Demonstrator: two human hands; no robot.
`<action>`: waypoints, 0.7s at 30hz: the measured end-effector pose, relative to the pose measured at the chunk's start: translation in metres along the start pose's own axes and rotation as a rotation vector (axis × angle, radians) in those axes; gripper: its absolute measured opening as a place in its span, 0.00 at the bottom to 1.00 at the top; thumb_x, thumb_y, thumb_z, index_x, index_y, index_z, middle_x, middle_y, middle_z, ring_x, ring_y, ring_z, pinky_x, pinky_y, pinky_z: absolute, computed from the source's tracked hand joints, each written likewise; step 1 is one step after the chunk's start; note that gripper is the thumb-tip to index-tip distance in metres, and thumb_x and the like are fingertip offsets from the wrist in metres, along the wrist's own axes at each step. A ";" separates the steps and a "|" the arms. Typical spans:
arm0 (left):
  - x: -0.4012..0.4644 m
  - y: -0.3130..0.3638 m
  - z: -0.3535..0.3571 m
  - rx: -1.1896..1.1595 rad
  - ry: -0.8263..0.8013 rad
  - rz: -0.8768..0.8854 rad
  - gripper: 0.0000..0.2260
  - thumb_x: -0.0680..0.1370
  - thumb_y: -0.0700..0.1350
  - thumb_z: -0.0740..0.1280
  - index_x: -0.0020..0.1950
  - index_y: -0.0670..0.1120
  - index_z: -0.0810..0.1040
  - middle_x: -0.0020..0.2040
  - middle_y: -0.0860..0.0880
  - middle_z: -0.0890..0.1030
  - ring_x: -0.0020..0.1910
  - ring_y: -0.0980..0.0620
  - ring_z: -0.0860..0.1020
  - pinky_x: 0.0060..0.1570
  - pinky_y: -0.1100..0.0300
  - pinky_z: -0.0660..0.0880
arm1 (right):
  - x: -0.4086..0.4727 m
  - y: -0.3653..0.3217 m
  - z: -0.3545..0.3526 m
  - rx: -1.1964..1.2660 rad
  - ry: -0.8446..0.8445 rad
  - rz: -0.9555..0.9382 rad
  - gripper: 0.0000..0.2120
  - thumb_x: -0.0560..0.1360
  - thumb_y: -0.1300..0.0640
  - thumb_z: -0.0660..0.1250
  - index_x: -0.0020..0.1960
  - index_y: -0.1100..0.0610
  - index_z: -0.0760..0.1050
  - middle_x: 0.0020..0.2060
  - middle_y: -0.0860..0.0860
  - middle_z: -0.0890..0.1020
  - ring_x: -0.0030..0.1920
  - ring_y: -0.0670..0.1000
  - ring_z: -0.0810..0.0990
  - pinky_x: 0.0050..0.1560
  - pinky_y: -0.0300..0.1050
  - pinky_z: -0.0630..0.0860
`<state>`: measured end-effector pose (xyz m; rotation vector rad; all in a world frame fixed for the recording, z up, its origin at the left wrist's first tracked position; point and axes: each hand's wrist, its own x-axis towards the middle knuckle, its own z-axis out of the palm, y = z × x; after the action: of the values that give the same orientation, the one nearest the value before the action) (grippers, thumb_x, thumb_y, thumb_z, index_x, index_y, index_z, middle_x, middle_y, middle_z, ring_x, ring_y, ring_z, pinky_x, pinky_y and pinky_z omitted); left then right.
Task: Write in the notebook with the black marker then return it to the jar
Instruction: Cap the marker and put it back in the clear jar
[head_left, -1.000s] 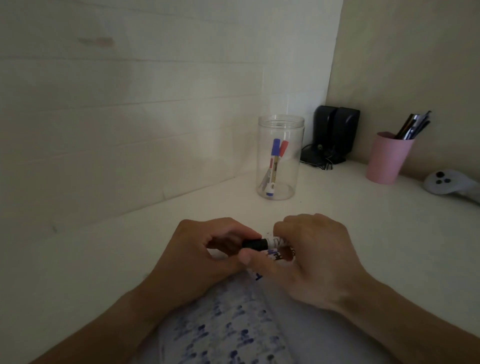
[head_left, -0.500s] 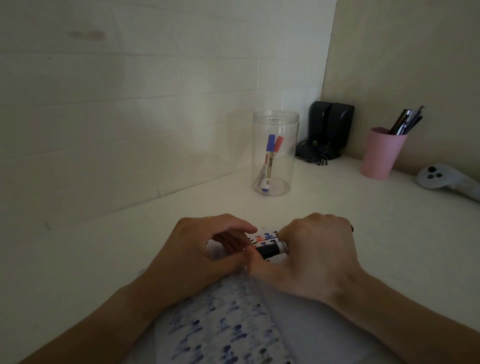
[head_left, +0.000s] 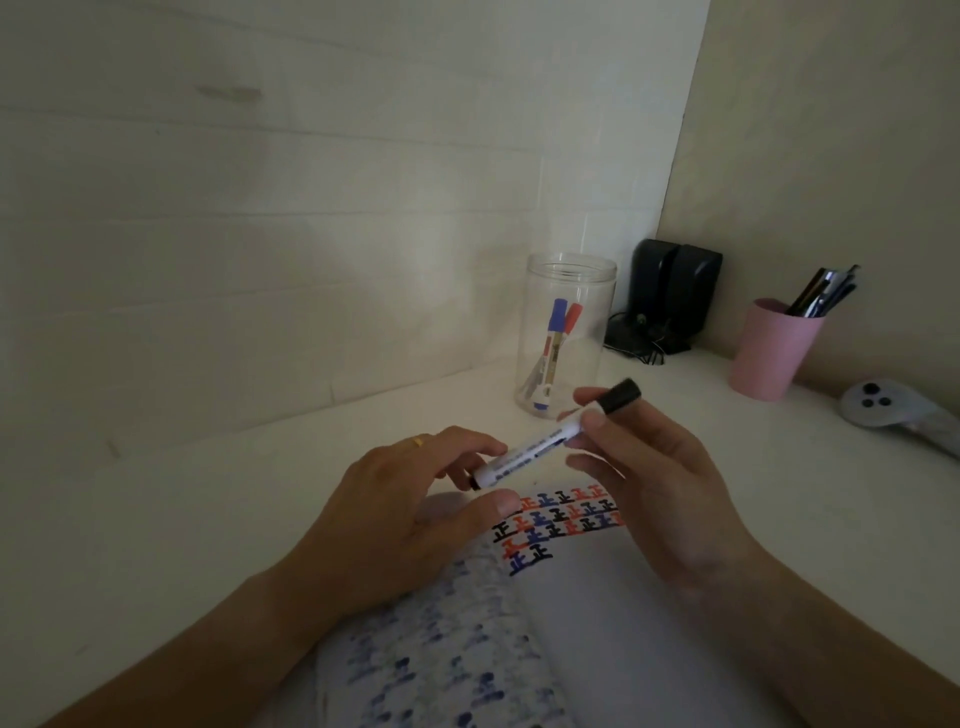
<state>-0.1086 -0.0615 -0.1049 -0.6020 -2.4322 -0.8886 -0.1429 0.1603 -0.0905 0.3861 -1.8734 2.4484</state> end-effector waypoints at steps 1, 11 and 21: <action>0.000 -0.001 0.000 -0.004 0.008 -0.001 0.14 0.77 0.60 0.68 0.61 0.57 0.80 0.50 0.62 0.85 0.50 0.65 0.81 0.49 0.75 0.73 | 0.000 0.001 0.000 0.003 -0.007 -0.002 0.13 0.73 0.59 0.71 0.56 0.58 0.84 0.48 0.54 0.88 0.49 0.52 0.84 0.51 0.44 0.81; 0.002 -0.012 -0.001 0.071 0.136 -0.060 0.13 0.77 0.63 0.66 0.56 0.58 0.80 0.43 0.61 0.83 0.43 0.61 0.81 0.45 0.60 0.79 | 0.017 -0.017 0.005 -0.108 0.202 -0.175 0.21 0.76 0.65 0.70 0.66 0.56 0.68 0.43 0.55 0.89 0.47 0.53 0.88 0.52 0.43 0.83; 0.001 -0.013 -0.003 0.159 0.138 -0.047 0.15 0.78 0.65 0.60 0.59 0.60 0.78 0.45 0.65 0.81 0.44 0.62 0.78 0.42 0.70 0.73 | 0.113 -0.095 0.018 -0.537 0.435 -0.699 0.16 0.76 0.61 0.69 0.60 0.55 0.66 0.42 0.54 0.86 0.41 0.46 0.85 0.47 0.39 0.82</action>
<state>-0.1154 -0.0728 -0.1083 -0.4135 -2.3726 -0.7207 -0.2319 0.1547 0.0281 0.3549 -1.7138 1.3910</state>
